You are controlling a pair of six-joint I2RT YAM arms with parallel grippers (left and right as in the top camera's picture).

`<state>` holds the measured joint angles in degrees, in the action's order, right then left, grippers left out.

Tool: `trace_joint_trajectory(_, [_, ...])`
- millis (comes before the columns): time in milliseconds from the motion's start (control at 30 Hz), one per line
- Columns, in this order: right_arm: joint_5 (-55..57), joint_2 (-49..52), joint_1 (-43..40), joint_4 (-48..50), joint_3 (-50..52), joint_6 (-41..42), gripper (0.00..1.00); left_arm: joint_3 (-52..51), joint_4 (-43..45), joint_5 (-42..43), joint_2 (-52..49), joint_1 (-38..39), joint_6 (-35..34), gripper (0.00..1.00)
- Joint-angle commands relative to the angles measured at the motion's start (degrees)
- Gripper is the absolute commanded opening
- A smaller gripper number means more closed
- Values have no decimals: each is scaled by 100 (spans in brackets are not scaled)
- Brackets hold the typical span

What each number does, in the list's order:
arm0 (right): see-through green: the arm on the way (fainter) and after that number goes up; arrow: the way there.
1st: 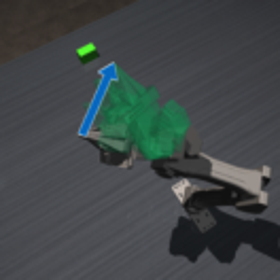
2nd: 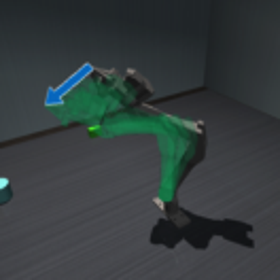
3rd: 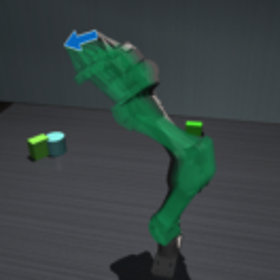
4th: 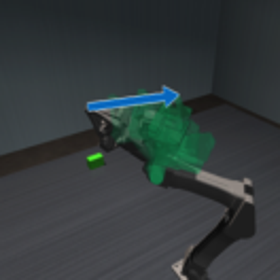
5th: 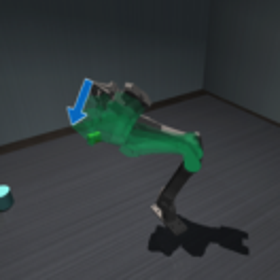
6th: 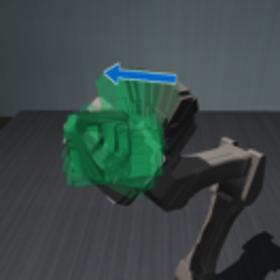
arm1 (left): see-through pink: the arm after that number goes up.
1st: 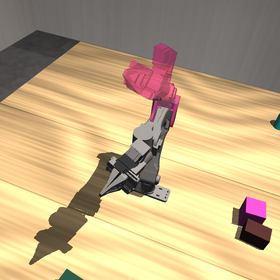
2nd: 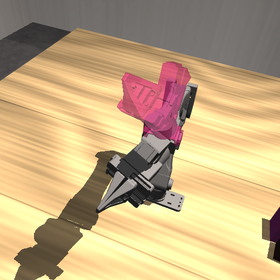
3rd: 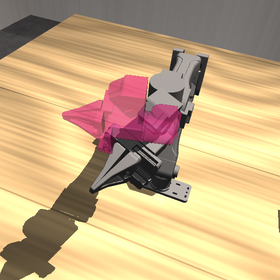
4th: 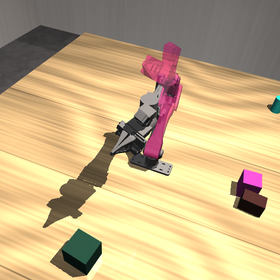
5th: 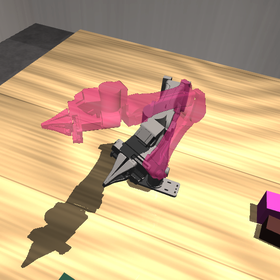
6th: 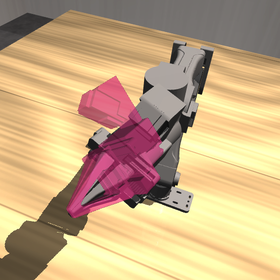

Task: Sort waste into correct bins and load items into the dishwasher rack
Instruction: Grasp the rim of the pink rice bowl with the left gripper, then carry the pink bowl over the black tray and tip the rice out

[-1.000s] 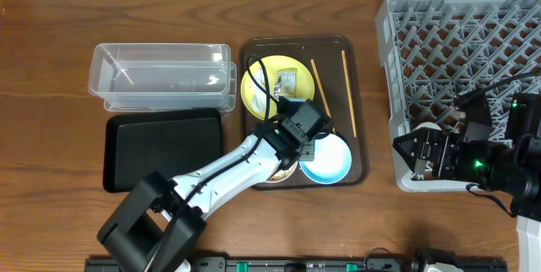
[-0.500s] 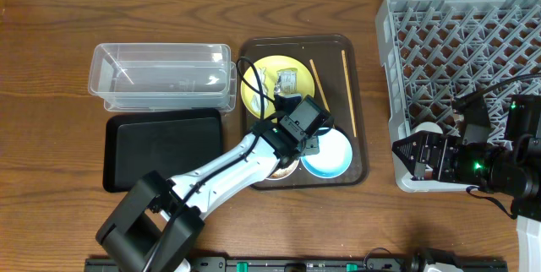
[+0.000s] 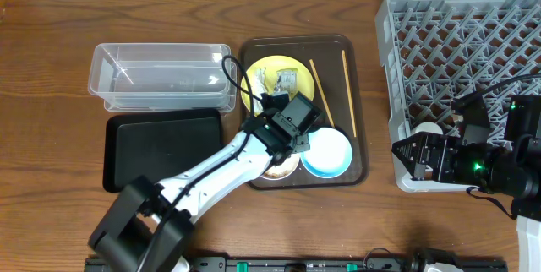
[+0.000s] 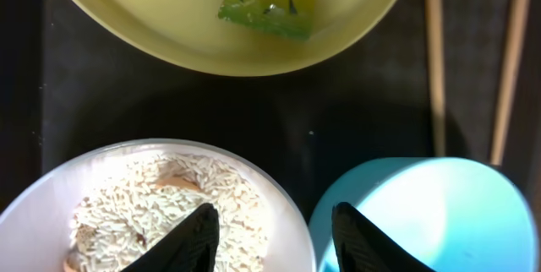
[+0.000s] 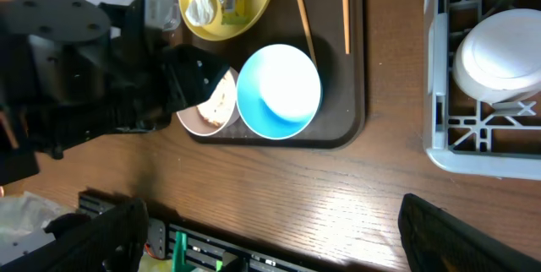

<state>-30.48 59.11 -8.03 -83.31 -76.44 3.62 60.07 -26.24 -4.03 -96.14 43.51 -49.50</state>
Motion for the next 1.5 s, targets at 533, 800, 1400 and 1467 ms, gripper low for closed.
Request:
trace_joint_trajectory(533, [-107,-28,-13,0,-63,-94,92,7,-201,236,-122,-7,802,39])
trace_joint_trajectory(800, [-107,-28,-15,13,-63,-94,92,4,-540,254,-321,61,1521,38])
trace_joint_trajectory(1400, [-105,-28,-15,13,-63,-94,93,249,-1001,621,-402,72,1864,6])
trace_joint_trajectory(1467, [-105,-28,-15,13,-63,-92,93,439,-1287,621,-315,72,1888,6])
